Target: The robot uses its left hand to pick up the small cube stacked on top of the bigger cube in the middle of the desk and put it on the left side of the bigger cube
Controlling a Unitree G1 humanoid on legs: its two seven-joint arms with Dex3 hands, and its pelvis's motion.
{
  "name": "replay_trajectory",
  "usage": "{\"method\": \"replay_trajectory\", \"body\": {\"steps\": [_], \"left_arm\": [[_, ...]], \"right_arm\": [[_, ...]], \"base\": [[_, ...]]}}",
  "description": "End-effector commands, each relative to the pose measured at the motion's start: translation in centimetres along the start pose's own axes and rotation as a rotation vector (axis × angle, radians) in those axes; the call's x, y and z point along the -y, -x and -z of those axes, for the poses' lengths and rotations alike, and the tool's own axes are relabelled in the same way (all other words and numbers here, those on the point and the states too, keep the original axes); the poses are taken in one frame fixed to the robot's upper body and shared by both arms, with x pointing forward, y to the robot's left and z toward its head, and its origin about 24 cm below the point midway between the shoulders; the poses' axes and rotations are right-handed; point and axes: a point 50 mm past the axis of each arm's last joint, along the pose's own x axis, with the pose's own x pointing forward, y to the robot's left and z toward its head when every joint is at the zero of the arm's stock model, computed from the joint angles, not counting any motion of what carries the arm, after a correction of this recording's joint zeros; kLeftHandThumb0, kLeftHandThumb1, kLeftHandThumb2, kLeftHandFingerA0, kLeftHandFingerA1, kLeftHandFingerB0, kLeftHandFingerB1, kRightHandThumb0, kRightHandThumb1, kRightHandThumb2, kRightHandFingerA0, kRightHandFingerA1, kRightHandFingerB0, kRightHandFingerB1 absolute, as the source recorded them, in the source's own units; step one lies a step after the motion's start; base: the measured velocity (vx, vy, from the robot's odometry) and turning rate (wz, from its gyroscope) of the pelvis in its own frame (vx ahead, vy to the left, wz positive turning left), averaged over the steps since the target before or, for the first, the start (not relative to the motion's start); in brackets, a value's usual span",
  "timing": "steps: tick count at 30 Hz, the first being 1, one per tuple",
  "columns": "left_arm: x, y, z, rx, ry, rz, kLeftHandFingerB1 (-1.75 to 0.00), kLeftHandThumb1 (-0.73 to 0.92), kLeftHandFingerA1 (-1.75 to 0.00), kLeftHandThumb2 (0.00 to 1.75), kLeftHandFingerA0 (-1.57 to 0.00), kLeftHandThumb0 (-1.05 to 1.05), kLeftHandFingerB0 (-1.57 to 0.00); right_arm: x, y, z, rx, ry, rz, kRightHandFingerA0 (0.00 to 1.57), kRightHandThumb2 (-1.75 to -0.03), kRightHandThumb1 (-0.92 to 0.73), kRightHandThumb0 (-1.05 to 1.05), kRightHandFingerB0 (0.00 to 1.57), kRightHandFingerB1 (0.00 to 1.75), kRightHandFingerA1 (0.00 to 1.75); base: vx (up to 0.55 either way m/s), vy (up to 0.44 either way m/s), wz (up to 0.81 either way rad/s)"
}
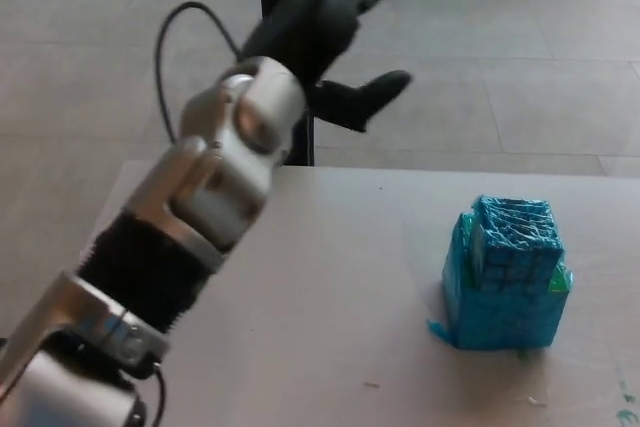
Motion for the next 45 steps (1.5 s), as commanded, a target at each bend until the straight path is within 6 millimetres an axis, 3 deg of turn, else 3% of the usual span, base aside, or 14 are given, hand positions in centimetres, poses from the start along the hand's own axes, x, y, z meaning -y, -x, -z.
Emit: {"method": "replay_trajectory", "body": {"steps": [1,2,3,7,11,14,25,26,30,32,33,35,36,45], "left_arm": [[1.8,-0.8,-1.8,-0.012,-0.070,0.058,-0.42,0.67,-0.50,1.07,-0.18,-0.86,-0.15],[2.2,-1.0,-2.2,-0.011,-0.074,0.068,-0.31,0.91,-0.44,0.67,-0.16,-0.90,-0.17],[2.8,-1.2,-2.7,-0.009,-0.059,0.086,-0.44,0.68,-0.51,1.08,-0.14,-0.86,-0.13],[4.3,-1.6,-3.9,-0.003,-0.053,0.136,-0.32,0.88,-0.43,0.67,-0.20,-0.90,-0.20],[4.8,-1.7,-4.1,0.004,-0.094,0.156,-0.32,0.90,-0.46,0.68,-0.21,-0.93,-0.19],[5.4,-1.9,-3.8,-0.025,-0.178,0.233,-0.19,0.65,-0.32,1.15,0.00,-1.01,-0.15],[6.7,-1.6,-3.6,-0.143,-0.145,0.464,-0.02,0.59,-0.26,1.14,0.00,-1.05,0.00],[6.8,-1.6,-3.6,-0.144,-0.141,0.475,-0.01,0.81,-0.27,0.68,0.00,-1.05,0.00],[7.8,-1.1,-3.4,-0.160,-0.106,0.547,0.00,0.85,-0.33,0.71,0.00,-1.05,0.00],[8.6,-0.9,-2.9,-0.178,-0.055,0.584,0.00,0.61,-0.33,1.09,0.00,-1.05,0.00],[8.8,-0.8,-2.8,-0.179,-0.034,0.591,0.00,0.82,-0.38,0.73,0.00,-1.05,0.00],[9.0,-0.7,-2.7,-0.179,-0.003,0.599,0.00,0.61,-0.26,1.09,0.00,-1.05,0.00],[9.0,-0.7,-2.7,-0.170,0.006,0.598,0.00,0.82,-0.40,0.73,0.00,-1.05,0.00],[10.5,0.1,-2.6,-0.140,0.009,0.622,0.00,0.85,-0.53,0.72,-0.02,-1.05,0.00]], "right_arm": [[0.6,0.3,0.6,-0.007,0.012,0.008,0.91,-0.93,-0.26,-0.53,0.72,0.74,0.91],[0.7,0.3,0.4,-0.002,0.027,0.004,0.92,-0.85,-0.32,-0.53,0.74,0.68,0.90],[0.7,0.3,0.4,-0.003,0.031,0.001,0.94,-0.93,-0.27,-0.53,0.71,0.74,0.94],[0.7,0.2,0.2,0.005,0.025,0.007,0.92,-0.84,-0.33,-0.52,0.73,0.66,0.88],[0.9,0.4,0.1,0.033,0.025,0.002,0.90,-0.94,-0.26,-0.52,0.68,0.73,0.91],[1.1,0.3,-0.1,0.026,0.045,0.001,0.88,-0.96,-0.29,-0.49,0.67,0.74,0.90],[1.5,0.2,-0.8,0.044,0.035,0.014,0.98,-0.84,-0.30,-0.48,0.74,0.65,0.91],[1.6,0.2,-0.8,0.045,0.036,0.014,0.98,-0.84,-0.30,-0.49,0.73,0.65,0.91],[2.0,0.2,-0.9,0.046,0.053,0.014,0.93,-0.94,-0.26,-0.52,0.68,0.73,0.92],[2.0,0.2,-0.9,0.050,0.044,0.015,0.97,-0.84,-0.30,-0.52,0.74,0.67,0.91],[2.0,0.2,-0.8,0.045,0.041,0.012,0.96,-0.84,-0.31,-0.51,0.73,0.66,0.91],[2.0,0.2,-0.9,0.047,0.039,0.012,0.97,-0.83,-0.30,-0.52,0.74,0.66,0.90],[2.2,0.2,-1.0,0.057,0.039,0.014,0.96,-0.83,-0.30,-0.52,0.74,0.66,0.90],[2.4,0.1,-1.3,0.058,0.046,0.010,0.92,-0.76,-0.35,-0.58,0.73,0.65,0.87]], "base": [[0.00,0.000,0.00],[0.00,0.000,0.00],[0.00,0.000,0.00],[0.00,0.000,0.00],[0.00,0.000,0.00],[0.00,0.000,0.00],[0.00,0.000,0.00],[0.00,0.000,0.00],[0.00,0.000,0.00],[0.00,0.000,0.00],[0.00,0.000,0.00],[0.00,0.000,0.00],[0.00,0.000,0.00],[0.00,0.000,0.00]]}}
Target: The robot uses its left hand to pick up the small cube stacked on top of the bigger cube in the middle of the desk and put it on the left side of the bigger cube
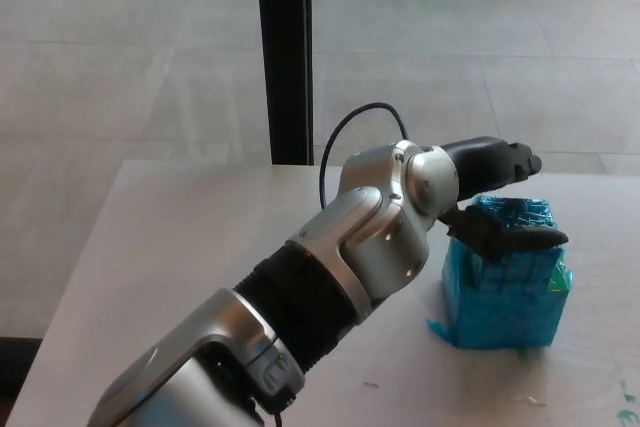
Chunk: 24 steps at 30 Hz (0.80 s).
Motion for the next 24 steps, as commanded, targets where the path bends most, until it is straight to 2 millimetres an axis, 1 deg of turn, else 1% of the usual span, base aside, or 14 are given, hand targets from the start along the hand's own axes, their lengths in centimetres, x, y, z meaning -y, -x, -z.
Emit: {"method": "replay_trajectory", "body": {"steps": [1,2,4,6,7,8,9,14,16,17,18,19,22,24], "left_arm": [[1.1,-0.2,0.3,-0.012,0.010,0.051,0.00,0.83,-0.46,0.70,0.00,-1.05,0.00],[1.4,-0.2,0.4,-0.021,0.010,0.062,0.00,0.82,-0.45,0.71,0.00,-1.05,0.00],[1.7,-0.3,0.5,-0.032,0.011,0.066,0.00,0.81,-0.48,0.65,-0.04,-1.05,0.00],[2.4,-0.4,0.9,-0.038,0.011,0.075,0.00,0.79,-0.60,0.68,-0.30,-1.05,0.00],[2.7,-0.5,1.0,-0.040,-0.010,0.073,0.00,0.79,-0.61,0.68,-0.23,-1.05,0.00],[3.1,-0.7,1.1,-0.035,-0.067,0.066,-0.08,0.62,-0.46,1.15,-0.12,-1.05,0.00],[3.5,-0.8,1.1,-0.034,-0.094,0.057,-0.11,0.60,-0.38,1.13,0.00,-1.05,0.00],[5.4,-1.5,0.2,-0.021,-0.258,-0.021,-0.16,0.54,-0.22,1.02,0.00,-1.00,-0.02],[6.2,-1.8,0.1,0.026,-0.333,-0.126,-0.46,0.44,-0.50,0.86,-0.02,-0.86,-0.08],[6.7,-1.8,0.1,0.071,-0.339,-0.201,-0.50,0.34,-0.73,0.76,-0.16,-0.76,-0.17],[7.2,-1.9,0.2,0.102,-0.355,-0.261,-0.47,0.45,-1.04,0.50,-0.16,-0.66,-0.27],[7.5,-1.9,0.3,0.111,-0.383,-0.290,-0.47,0.45,-1.04,0.50,-0.16,-0.66,-0.27],[8.6,-2.0,0.7,0.170,-0.440,-0.416,-0.75,0.55,-1.45,0.65,-0.24,-0.15,-0.39],[9.4,-2.1,1.4,0.177,-0.471,-0.451,-0.84,0.56,-1.51,0.63,-0.26,-0.13,-0.36]], "right_arm": [[1.1,0.2,0.0,-0.014,0.017,0.003,0.91,-0.76,-0.36,-0.59,0.71,0.65,0.87],[1.2,0.2,0.0,-0.016,0.017,0.004,0.90,-0.89,-0.27,-0.60,0.69,0.71,0.89],[1.3,0.2,-0.1,-0.014,0.023,0.002,0.90,-0.90,-0.28,-0.59,0.68,0.71,0.89],[1.3,0.2,-0.2,-0.004,0.023,0.003,0.95,-0.75,-0.37,-0.58,0.72,0.65,0.88],[1.2,0.2,-0.2,-0.005,0.027,0.005,0.94,-0.74,-0.38,-0.59,0.72,0.64,0.88],[1.2,0.1,-0.3,-0.010,0.037,0.011,0.93,-0.75,-0.38,-0.60,0.71,0.64,0.87],[1.2,0.0,-0.3,-0.013,0.044,0.014,0.95,-0.75,-0.38,-0.59,0.70,0.64,0.88],[1.1,0.0,-0.3,-0.009,0.010,0.020,0.98,-0.76,-0.36,-0.57,0.73,0.66,0.90],[1.0,0.1,-0.3,0.009,0.007,0.024,0.95,-0.78,-0.36,-0.55,0.74,0.65,0.89],[1.0,0.2,-0.3,0.020,0.004,0.024,0.97,-0.80,-0.34,-0.55,0.74,0.66,0.90],[0.9,0.1,-0.2,0.015,0.006,0.024,0.98,-0.80,-0.34,-0.54,0.74,0.65,0.92],[0.9,0.2,-0.1,0.015,0.007,0.023,0.98,-0.80,-0.34,-0.54,0.74,0.65,0.92],[1.0,0.1,-0.2,-0.001,0.011,0.019,0.96,-0.83,-0.33,-0.51,0.72,0.66,0.94],[0.3,0.1,-0.1,-0.001,0.010,0.004,0.97,-0.94,-0.26,-0.52,0.69,0.74,0.97]], "base": [[0.00,0.000,0.00],[0.00,0.000,0.00],[0.00,0.000,0.00],[0.00,0.000,0.00],[0.00,0.000,0.00],[0.00,0.000,0.00],[0.00,0.000,0.00],[0.00,0.000,0.00],[0.00,0.000,0.00],[0.00,0.000,0.00],[0.00,0.000,0.00],[0.00,0.000,0.00],[0.00,0.000,0.00],[0.00,0.000,0.00]]}}
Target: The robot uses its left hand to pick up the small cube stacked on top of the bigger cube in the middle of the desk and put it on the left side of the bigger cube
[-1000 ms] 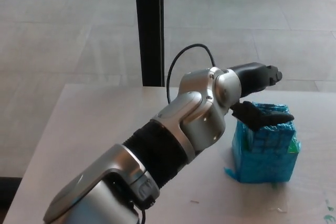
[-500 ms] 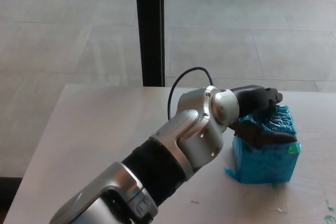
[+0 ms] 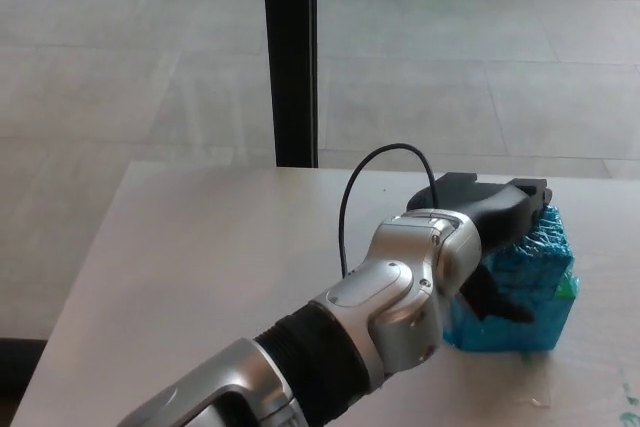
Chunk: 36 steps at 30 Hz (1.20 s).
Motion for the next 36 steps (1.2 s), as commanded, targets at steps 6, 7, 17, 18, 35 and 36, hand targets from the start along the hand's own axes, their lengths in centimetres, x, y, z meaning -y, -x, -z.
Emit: {"method": "replay_trajectory", "body": {"steps": [6,7,17,18,35,36], "left_arm": [[5.5,0.0,0.7,0.152,-0.146,-0.302,-0.62,0.60,-1.64,0.68,-0.80,-0.19,-0.24],[5.3,0.0,0.7,0.159,-0.134,-0.306,-0.59,0.58,-1.66,0.73,-0.85,-0.21,-0.21],[3.7,-0.8,0.3,0.157,-0.213,-0.324,-1.09,0.63,-1.50,0.75,-0.90,-0.24,-0.82],[3.7,-0.7,0.4,0.159,-0.202,-0.320,-1.08,0.61,-1.47,0.78,-0.91,-0.23,-0.82],[-3.5,-0.2,2.9,0.137,-0.093,-0.443,-1.11,0.62,-1.42,0.82,-0.84,-0.19,-0.78],[-4.2,0.0,3.0,0.128,-0.086,-0.456,-1.28,0.63,-1.68,0.78,-0.84,-0.13,-0.68]], "right_arm": [[-0.5,0.1,0.5,-0.020,-0.036,0.016,0.90,-0.93,-0.30,-0.46,0.72,0.69,0.94],[-0.5,0.1,0.5,-0.019,-0.031,0.015,0.89,-0.94,-0.30,-0.46,0.72,0.70,0.94],[-0.9,0.2,0.6,-0.009,-0.012,0.022,0.89,-1.05,-0.29,-0.40,0.74,0.66,0.90],[-0.9,0.2,0.7,-0.002,-0.021,0.016,0.92,-1.06,-0.28,-0.42,0.75,0.69,0.93],[-1.0,0.3,1.1,-0.009,-0.011,0.016,0.94,-1.04,-0.36,-0.57,0.72,0.76,0.94],[-1.0,0.4,1.1,-0.004,-0.008,0.011,0.95,-1.00,-0.39,-0.57,0.74,0.72,0.93]], "base": [[0.00,0.000,0.00],[0.00,0.000,0.00],[0.00,0.000,0.00],[0.00,0.000,0.00],[0.00,0.000,0.00],[0.00,0.000,0.00]]}}
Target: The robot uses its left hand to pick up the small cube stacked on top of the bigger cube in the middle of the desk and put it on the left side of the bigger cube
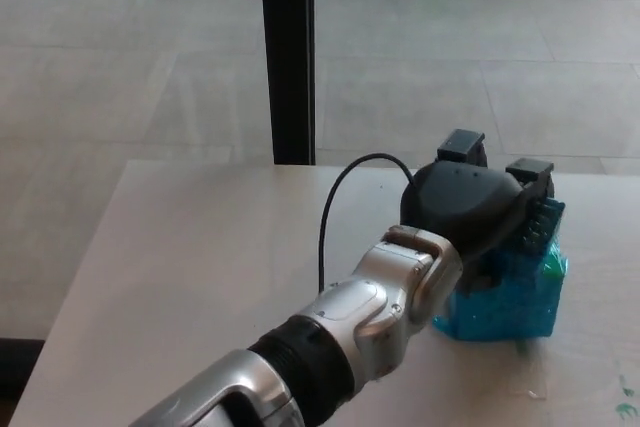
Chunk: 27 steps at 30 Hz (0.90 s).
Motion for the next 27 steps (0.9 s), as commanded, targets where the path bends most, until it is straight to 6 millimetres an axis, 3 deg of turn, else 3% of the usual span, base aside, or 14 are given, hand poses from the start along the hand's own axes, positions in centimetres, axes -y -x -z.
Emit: {"method": "replay_trajectory", "body": {"steps": [1,2,3,4,5,7,9,10,12,16,17,19,25,27], "left_arm": [[-3.7,-0.7,1.1,0.004,0.015,-0.076,-1.28,0.63,-1.68,0.78,-0.84,-0.13,-0.68],[-4.3,-0.7,1.3,0.011,0.007,-0.101,-1.49,0.57,-1.75,0.81,-0.79,-0.14,-0.66],[-5.6,-0.8,1.6,0.009,0.032,-0.127,-1.25,0.47,-1.37,1.00,-1.15,-0.17,-0.95],[-6.5,-0.8,1.8,0.008,0.055,-0.145,-1.68,0.51,-1.75,0.95,-0.84,-0.10,-0.63],[-7.0,-0.8,1.9,0.008,0.073,-0.157,-1.68,0.51,-1.75,0.95,-0.84,-0.10,-0.63],[-9.0,-0.8,2.2,-0.003,0.074,-0.205,-1.21,0.47,-1.62,1.03,-0.86,-0.12,-0.75],[-10.5,-0.4,2.8,0.008,0.103,-0.254,-1.53,0.45,-1.75,1.05,-0.86,-0.10,-0.74],[-10.9,-0.3,3.1,0.001,0.109,-0.258,-1.20,0.44,-1.36,1.06,-1.18,-0.16,-0.96],[-11.3,0.3,3.6,-0.009,0.123,-0.271,-1.54,0.50,-1.75,1.10,-0.86,-0.11,-0.71],[-10.7,2.0,5.7,-0.031,0.116,-0.244,-1.55,0.51,-1.75,1.13,-0.88,-0.09,-0.79],[-10.5,2.2,6.2,-0.050,0.109,-0.233,-1.07,0.54,-1.35,1.01,-0.92,-0.11,-0.87],[-10.0,2.8,7.1,-0.066,0.080,-0.216,-0.97,0.50,-1.34,0.87,-0.95,-0.10,-0.90],[-6.3,6.4,10.8,-0.209,0.082,-0.028,-1.54,0.59,-1.75,0.85,-0.77,-0.14,-0.68],[-4.6,7.8,11.6,-0.251,0.093,0.050,-1.40,0.62,-1.64,0.87,-0.79,-0.15,-0.71]], "right_arm": [[0.0,0.2,0.3,0.000,0.003,0.002,0.95,-1.00,-0.39,-0.57,0.74,0.72,0.93],[0.1,0.2,0.3,-0.007,0.019,0.002,0.93,-0.97,-0.41,-0.58,0.74,0.70,0.92],[0.1,0.2,0.3,-0.007,0.025,0.003,0.94,-0.96,-0.41,-0.58,0.75,0.71,0.92],[0.1,0.2,0.3,-0.005,0.030,0.003,0.94,-0.95,-0.42,-0.59,0.76,0.70,0.91],[0.1,0.3,0.3,-0.002,0.035,0.001,0.94,-0.95,-0.42,-0.59,0.76,0.70,0.91],[0.0,0.3,0.5,0.000,0.024,0.002,0.92,-0.95,-0.43,-0.57,0.76,0.69,0.91],[-0.1,0.5,0.7,-0.001,0.031,0.001,0.93,-0.92,-0.44,-0.58,0.75,0.68,0.89],[-0.1,0.5,0.8,-0.006,0.027,0.001,0.92,-1.02,-0.38,-0.59,0.71,0.74,0.91],[-0.2,0.5,1.0,-0.009,0.022,0.004,0.94,-0.91,-0.44,-0.60,0.76,0.67,0.89],[-0.2,0.5,1.0,-0.021,0.026,-0.007,0.93,-0.96,-0.41,-0.58,0.75,0.70,0.90],[-0.1,0.5,0.9,-0.024,0.024,-0.008,0.95,-0.96,-0.41,-0.57,0.76,0.70,0.91],[-0.1,0.4,0.9,-0.033,0.024,-0.002,0.92,-1.02,-0.36,-0.56,0.72,0.74,0.92],[0.3,0.5,1.0,-0.043,0.029,0.002,0.94,-0.93,-0.39,-0.56,0.74,0.70,0.93],[0.3,0.5,1.0,-0.045,0.032,-0.004,0.92,-0.94,-0.38,-0.56,0.72,0.70,0.93]], "base": [[0.00,0.000,0.00],[0.00,0.000,0.00],[0.00,0.000,0.00],[0.00,0.000,0.00],[0.00,0.000,0.00],[0.00,0.000,0.00],[0.00,0.000,0.00],[0.00,0.000,0.00],[0.00,0.000,0.00],[0.00,0.000,0.00],[0.00,0.000,0.00],[0.00,0.000,0.00],[0.00,0.000,0.00],[0.00,0.000,0.00]]}}
